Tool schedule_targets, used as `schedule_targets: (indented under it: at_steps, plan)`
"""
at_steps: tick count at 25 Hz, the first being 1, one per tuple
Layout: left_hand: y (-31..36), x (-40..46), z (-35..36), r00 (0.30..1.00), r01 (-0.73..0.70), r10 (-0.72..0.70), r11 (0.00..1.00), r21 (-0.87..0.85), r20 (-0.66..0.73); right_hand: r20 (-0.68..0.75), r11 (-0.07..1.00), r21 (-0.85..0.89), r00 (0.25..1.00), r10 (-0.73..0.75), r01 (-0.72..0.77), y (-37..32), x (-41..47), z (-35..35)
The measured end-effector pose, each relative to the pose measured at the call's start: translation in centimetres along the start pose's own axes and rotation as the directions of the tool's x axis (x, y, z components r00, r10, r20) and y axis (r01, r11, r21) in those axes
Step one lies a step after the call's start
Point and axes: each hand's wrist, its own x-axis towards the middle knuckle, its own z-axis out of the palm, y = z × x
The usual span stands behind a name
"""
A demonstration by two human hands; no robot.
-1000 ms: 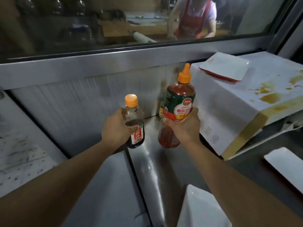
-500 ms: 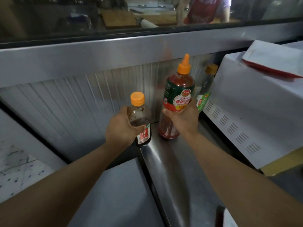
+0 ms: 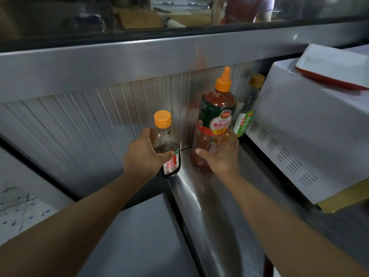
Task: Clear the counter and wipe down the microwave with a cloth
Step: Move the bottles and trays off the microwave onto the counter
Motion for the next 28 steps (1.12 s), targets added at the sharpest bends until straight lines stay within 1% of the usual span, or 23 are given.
schedule_targets:
  at_steps: [2, 3, 5, 10, 14, 20, 28]
  plan:
    - [-0.2, 0.2, 0.3, 1.000, -0.004, 0.004, 1.000, 0.000, -0.004, 0.017, 0.984, -0.155, 0.996, 0.090, -0.086, 1.3, -0.6, 0.6]
    - [-0.3, 0.3, 0.5, 1.000, -0.009, 0.009, 1.000, 0.002, -0.006, 0.030, 0.976, -0.187, 0.992, 0.120, -0.113, 1.7, -0.6, 1.0]
    - [-0.5, 0.6, 0.7, 1.000, -0.026, 0.026, 1.000, 0.002, -0.014, 0.048, 0.973, -0.192, 0.989, 0.142, -0.130, 2.0, -0.3, 1.6]
    - [-1.0, 1.2, 1.0, 0.998, -0.061, 0.061, 0.998, -0.024, -0.004, 0.010, 0.978, -0.179, 0.994, 0.113, -0.109, 1.8, 0.8, 2.6]
    - [-1.0, 1.8, 1.2, 0.997, -0.079, 0.079, 0.997, -0.024, -0.001, 0.013, 0.982, -0.164, 0.995, 0.097, -0.093, 2.1, 0.8, 2.6]
    - [-0.2, 2.5, 2.6, 0.995, -0.101, 0.102, 0.992, -0.072, 0.013, 0.109, 0.974, -0.214, 0.989, 0.105, -0.080, 1.6, 0.8, 0.9]
    - [0.8, 3.2, 5.2, 0.993, -0.120, 0.121, 0.990, -0.074, -0.002, 0.129, 0.965, -0.260, 0.989, 0.069, -0.034, 2.9, -0.9, -1.5]
